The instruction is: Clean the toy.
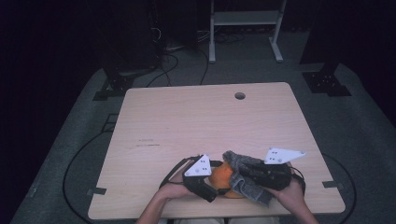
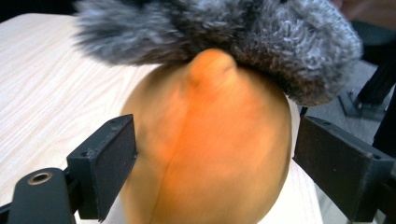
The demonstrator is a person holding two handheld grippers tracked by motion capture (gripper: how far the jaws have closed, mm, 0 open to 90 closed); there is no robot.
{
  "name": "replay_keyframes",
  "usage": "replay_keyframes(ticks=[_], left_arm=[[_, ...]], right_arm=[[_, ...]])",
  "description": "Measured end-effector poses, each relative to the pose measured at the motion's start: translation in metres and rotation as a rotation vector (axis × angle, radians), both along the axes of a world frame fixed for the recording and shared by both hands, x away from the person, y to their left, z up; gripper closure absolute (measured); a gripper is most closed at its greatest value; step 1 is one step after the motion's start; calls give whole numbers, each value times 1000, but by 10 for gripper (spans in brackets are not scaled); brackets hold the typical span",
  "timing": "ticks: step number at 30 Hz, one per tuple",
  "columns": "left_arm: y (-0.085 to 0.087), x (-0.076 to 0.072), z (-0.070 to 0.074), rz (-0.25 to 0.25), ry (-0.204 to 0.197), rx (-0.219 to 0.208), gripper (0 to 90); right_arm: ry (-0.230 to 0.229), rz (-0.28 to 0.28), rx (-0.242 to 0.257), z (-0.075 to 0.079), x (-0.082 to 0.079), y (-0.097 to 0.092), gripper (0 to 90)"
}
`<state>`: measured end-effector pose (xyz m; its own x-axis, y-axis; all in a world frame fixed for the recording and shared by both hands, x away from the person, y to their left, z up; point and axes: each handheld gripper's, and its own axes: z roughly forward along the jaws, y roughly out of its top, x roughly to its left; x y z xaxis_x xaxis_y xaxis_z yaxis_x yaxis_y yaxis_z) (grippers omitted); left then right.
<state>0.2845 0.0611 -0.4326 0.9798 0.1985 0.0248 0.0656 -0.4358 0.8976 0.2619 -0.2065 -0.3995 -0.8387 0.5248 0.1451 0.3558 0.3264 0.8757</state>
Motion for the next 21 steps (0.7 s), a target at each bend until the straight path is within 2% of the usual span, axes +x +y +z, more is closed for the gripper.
replay_keyframes(ticks=[3,5,7,9,11,12,14,16,18,19,21], left_arm=[[-3,3,-7,21,0,85,91],[-6,4,-14,35,-1,124,72],[-10,3,-17,47,10,119,64],[-13,2,-16,50,1,122,73],[-11,1,-12,60,-6,109,161],[-9,0,-9,67,-11,90,230],[-7,-1,0,77,-19,57,285],[-6,-2,9,86,-26,30,295],[-4,-2,14,93,-18,4,295],[-4,-2,14,97,-19,6,295],[-5,-1,11,108,-27,47,295]], right_arm=[[19,-9,25,-2,3,-6,771],[27,-9,35,-3,5,-10,771],[36,-13,39,-3,6,-12,770],[41,-21,51,-3,6,-14,768],[54,-30,79,-2,6,-14,768],[44,-37,78,-1,6,-14,770],[20,-52,98,5,4,-15,772],[-8,-71,105,12,3,-16,771],[-11,-77,149,13,5,-19,770],[-11,-79,165,11,6,-21,770],[16,-92,162,4,11,-23,774]])
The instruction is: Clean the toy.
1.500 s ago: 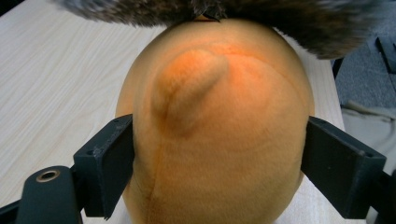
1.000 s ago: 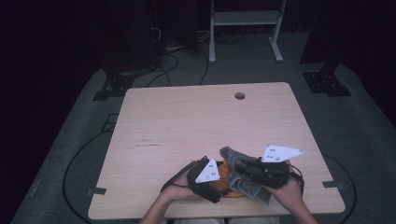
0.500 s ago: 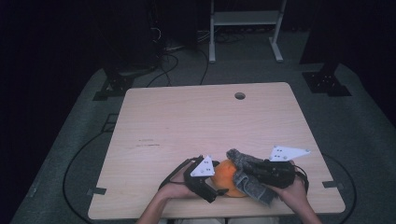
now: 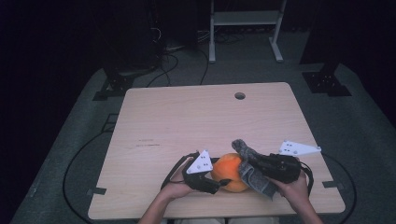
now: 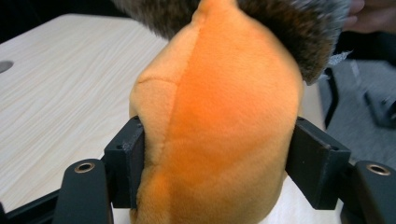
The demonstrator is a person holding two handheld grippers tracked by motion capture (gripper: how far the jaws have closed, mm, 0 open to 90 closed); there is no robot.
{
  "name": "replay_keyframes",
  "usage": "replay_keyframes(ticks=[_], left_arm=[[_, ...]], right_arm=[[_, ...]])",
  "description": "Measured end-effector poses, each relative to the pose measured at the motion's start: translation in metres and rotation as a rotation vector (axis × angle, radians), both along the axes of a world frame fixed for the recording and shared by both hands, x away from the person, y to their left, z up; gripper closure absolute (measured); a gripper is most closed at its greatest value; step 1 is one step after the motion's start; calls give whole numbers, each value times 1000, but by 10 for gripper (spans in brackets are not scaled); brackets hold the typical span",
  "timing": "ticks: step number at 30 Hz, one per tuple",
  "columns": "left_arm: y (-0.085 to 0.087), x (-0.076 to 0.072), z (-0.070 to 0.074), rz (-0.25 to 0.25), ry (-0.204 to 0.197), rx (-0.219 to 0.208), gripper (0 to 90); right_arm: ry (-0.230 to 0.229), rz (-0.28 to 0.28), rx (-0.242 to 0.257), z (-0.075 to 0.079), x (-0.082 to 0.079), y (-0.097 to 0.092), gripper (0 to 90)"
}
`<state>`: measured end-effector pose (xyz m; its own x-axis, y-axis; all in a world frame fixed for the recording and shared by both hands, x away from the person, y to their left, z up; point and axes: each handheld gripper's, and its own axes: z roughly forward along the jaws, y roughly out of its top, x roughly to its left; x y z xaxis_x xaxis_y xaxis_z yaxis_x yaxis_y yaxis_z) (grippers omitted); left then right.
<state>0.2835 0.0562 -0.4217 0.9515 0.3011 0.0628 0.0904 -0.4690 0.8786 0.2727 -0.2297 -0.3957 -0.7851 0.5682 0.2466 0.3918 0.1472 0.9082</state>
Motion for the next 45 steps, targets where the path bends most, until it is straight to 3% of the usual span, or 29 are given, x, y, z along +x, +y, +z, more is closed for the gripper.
replay_keyframes(ticks=[2,3,4,7,10,12,15,18,20,22,24,26,30,32,33,35,39,41,45], left_arm=[[1,1,-2,-1,9,-1,295],[1,1,-2,-1,9,-1,295],[1,2,-1,4,14,0,295],[1,1,3,5,14,2,296],[8,0,11,2,14,-26,296],[11,0,16,0,14,-33,296],[12,-1,22,11,-4,-13,296],[6,-1,17,13,10,21,296],[4,-1,13,17,10,50,294],[5,0,10,7,12,34,263],[8,4,6,0,41,11,198],[12,7,5,4,64,-24,165],[14,11,1,33,77,-35,108],[8,11,-5,47,57,-55,133],[7,8,-5,44,39,-79,217],[6,5,-2,59,17,-87,318],[6,1,8,38,11,-101,371],[7,0,11,24,12,-105,375],[5,-2,13,11,12,-104,372]], right_arm=[[35,-4,-5,-13,5,-1,774],[63,3,36,-19,8,-4,773],[81,-2,46,-21,10,-6,773],[69,-37,2,-22,10,-10,775],[78,-77,-51,-25,12,-14,778],[60,-85,-21,-19,10,-17,780],[-24,-55,22,4,-4,-10,779],[-82,-7,-9,16,-14,9,777],[-102,-9,-69,12,-15,20,776],[-84,-21,-101,3,-12,19,776],[-34,-25,-57,-3,-7,12,776],[-27,-51,-76,-8,-5,8,776],[-8,-69,-63,-13,0,1,775],[8,-75,-46,-16,2,-1,775],[10,-87,-52,-18,3,-3,775],[18,-107,-66,-19,5,-8,774],[32,-152,-78,-19,8,-19,776],[-3,-150,-48,-10,3,-19,776],[-81,-99,-44,8,-7,-8,775]])
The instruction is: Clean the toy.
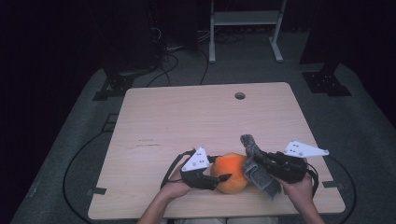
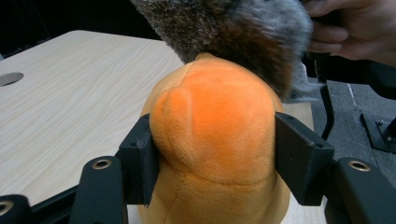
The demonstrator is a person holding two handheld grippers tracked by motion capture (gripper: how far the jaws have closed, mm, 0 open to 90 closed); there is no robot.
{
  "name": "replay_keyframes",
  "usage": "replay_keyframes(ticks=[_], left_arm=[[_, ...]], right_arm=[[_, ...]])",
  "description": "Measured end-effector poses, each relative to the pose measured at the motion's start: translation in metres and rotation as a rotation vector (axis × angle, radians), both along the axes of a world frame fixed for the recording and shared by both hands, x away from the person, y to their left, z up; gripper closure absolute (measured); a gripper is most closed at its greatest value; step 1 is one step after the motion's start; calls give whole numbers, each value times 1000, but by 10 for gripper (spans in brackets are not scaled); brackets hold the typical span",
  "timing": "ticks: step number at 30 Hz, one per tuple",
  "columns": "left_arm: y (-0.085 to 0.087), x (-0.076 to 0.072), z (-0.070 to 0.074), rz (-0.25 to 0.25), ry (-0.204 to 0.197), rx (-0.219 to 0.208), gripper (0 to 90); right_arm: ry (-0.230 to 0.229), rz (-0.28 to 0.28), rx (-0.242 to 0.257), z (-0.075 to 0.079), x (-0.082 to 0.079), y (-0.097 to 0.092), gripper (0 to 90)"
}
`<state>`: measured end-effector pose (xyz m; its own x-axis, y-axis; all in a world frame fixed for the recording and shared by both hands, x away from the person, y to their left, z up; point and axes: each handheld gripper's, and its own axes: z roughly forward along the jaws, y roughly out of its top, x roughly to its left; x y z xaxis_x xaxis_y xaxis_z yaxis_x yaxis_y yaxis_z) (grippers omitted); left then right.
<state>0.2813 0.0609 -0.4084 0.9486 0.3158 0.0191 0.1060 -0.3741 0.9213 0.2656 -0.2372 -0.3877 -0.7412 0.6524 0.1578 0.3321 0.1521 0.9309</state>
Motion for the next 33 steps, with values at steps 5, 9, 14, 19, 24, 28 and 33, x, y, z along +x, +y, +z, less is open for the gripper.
replay_keyframes(ticks=[5,9,14,19,24,28,33], left_arm=[[-5,2,-10,6,14,33,189],[-15,0,-21,37,-23,80,190],[-17,1,-20,59,-13,86,275],[-14,6,-22,76,60,60,273],[-17,5,-23,93,54,65,269],[-18,4,-24,86,48,76,293],[-18,3,-24,40,64,73,296]], right_arm=[[47,19,-56,-20,6,8,772],[81,-15,-29,-24,12,-6,772],[64,-18,-72,-22,11,-8,779],[5,18,-99,-11,1,6,785],[-57,96,-108,-2,-12,30,785],[-78,118,-141,-2,-11,34,783],[-7,61,-73,-15,4,8,780]])
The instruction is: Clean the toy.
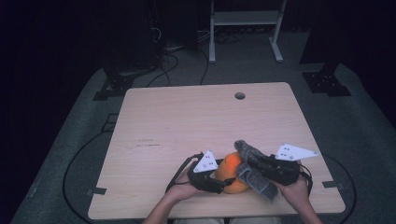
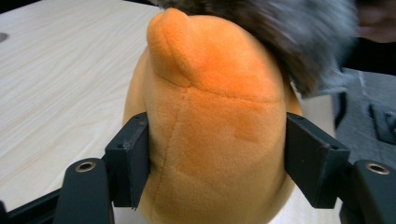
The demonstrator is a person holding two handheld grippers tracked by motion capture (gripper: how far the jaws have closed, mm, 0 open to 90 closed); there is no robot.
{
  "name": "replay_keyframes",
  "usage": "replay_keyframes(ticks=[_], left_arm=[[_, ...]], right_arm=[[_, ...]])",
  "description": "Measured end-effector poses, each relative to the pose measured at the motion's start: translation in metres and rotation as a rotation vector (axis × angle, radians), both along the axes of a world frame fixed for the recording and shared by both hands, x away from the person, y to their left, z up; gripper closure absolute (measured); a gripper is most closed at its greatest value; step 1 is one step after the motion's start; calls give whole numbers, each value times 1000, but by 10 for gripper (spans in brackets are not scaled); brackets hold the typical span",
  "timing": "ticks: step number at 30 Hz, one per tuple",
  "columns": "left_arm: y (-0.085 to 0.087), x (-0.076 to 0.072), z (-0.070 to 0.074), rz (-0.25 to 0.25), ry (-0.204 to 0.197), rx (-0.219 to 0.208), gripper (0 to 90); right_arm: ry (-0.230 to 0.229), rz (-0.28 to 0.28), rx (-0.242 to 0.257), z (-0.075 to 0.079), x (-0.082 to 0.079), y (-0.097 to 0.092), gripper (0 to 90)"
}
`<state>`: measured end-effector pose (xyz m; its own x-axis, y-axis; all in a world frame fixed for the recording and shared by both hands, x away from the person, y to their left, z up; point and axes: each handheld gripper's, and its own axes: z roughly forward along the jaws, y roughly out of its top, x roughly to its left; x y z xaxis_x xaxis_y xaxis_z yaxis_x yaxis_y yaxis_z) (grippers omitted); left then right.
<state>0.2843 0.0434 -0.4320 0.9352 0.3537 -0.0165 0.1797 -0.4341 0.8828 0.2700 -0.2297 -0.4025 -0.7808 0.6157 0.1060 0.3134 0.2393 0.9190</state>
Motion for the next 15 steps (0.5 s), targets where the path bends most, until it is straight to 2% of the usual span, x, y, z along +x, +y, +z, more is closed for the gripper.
replay_keyframes(ticks=[3,4,5,6,8,10,11,13,15], left_arm=[[1,0,1,-10,5,-8,247],[1,0,1,-10,5,-8,228],[1,0,2,-11,-12,7,228],[-2,1,4,26,-7,34,148],[-6,4,4,76,4,33,131],[-8,5,6,58,1,25,180],[-8,3,7,54,-35,27,241],[-7,0,10,61,-64,18,315],[-5,-1,13,62,-93,20,337]], right_arm=[[44,-25,24,-8,5,-14,781],[44,-25,24,-8,5,-14,781],[57,-25,39,-10,6,-17,781],[60,-32,31,-10,7,-17,782],[55,-34,25,-9,6,-16,782],[47,-40,25,-7,4,-14,785],[44,-36,24,-6,3,-12,786],[24,-29,16,0,0,-7,789],[-4,-18,11,6,-5,-1,789]])
